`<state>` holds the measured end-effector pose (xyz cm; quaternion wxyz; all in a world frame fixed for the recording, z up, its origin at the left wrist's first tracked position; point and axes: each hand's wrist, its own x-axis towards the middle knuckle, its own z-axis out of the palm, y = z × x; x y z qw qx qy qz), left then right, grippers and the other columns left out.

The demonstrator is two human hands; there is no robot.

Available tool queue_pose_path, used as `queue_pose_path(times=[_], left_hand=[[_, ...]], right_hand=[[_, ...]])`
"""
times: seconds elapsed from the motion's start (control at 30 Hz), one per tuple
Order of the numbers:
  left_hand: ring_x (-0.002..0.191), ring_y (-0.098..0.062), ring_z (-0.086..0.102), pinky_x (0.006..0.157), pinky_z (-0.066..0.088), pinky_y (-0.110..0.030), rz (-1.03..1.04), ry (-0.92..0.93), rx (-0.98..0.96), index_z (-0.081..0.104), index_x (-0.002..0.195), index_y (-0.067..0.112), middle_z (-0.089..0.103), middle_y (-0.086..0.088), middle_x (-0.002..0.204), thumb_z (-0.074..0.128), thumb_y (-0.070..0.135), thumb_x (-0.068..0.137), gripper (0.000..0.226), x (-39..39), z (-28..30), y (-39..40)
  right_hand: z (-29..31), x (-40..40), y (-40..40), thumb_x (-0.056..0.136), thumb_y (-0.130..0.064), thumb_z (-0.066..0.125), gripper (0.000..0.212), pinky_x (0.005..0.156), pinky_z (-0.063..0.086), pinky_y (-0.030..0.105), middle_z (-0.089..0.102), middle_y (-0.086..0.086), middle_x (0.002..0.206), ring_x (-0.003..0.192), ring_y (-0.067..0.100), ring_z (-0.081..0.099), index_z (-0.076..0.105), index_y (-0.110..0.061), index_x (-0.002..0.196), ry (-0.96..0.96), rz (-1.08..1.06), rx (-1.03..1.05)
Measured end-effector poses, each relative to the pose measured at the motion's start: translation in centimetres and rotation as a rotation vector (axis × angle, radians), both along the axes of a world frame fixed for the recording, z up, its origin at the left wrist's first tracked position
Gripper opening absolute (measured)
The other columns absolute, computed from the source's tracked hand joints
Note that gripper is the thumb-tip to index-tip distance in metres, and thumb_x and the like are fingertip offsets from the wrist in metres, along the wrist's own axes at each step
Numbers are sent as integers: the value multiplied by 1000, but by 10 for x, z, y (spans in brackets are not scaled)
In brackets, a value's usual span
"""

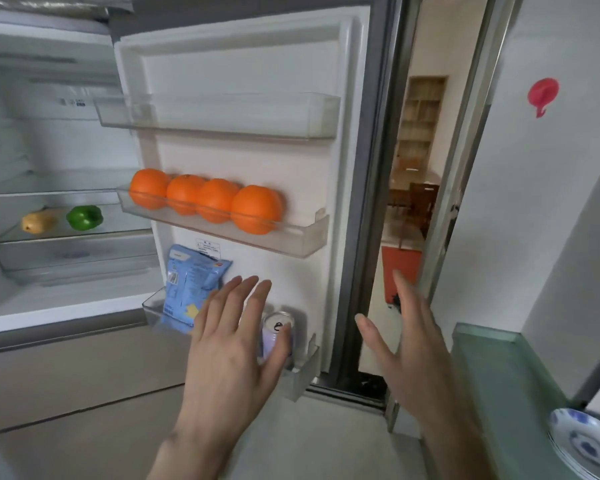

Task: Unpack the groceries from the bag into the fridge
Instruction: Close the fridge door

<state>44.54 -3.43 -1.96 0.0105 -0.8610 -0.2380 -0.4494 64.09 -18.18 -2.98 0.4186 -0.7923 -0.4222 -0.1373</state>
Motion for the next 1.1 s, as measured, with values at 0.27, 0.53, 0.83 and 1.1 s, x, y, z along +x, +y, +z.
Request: queue_pose_path(times=[0.27,0.53,0.83,1.1], left_hand=[[136,-31,53,109,46,-53,191,23,0,60,138,11,61,-7,140,64,38,94,52,44,-4,-29],[138,-30,53,112,44,-52,268,53,34,60,139,12,61,-6,140,59,43,98,52,57,-3,-44],[135,-29,55,111,44,-47,290,39,54,60,139,12,61,-4,139,56,42,100,50,57,2,-62],[131,-24,57,110,43,-35,289,-28,56,59,140,10,61,-1,140,59,38,100,48,34,-3,-69]], right_hand=[[4,88,23,93,-79,35,90,117,25,33,40,2,163,149,21,40,27,-22,161,-276,36,-178],[4,109,57,89,-68,61,101,115,35,32,28,1,169,151,20,36,9,-25,164,160,312,-77],[-13,92,45,82,-72,68,97,113,47,35,43,-6,160,142,14,48,20,-38,159,306,473,51],[-11,38,28,90,-58,69,68,105,49,19,60,-24,137,125,-2,58,41,-35,147,252,744,59]])
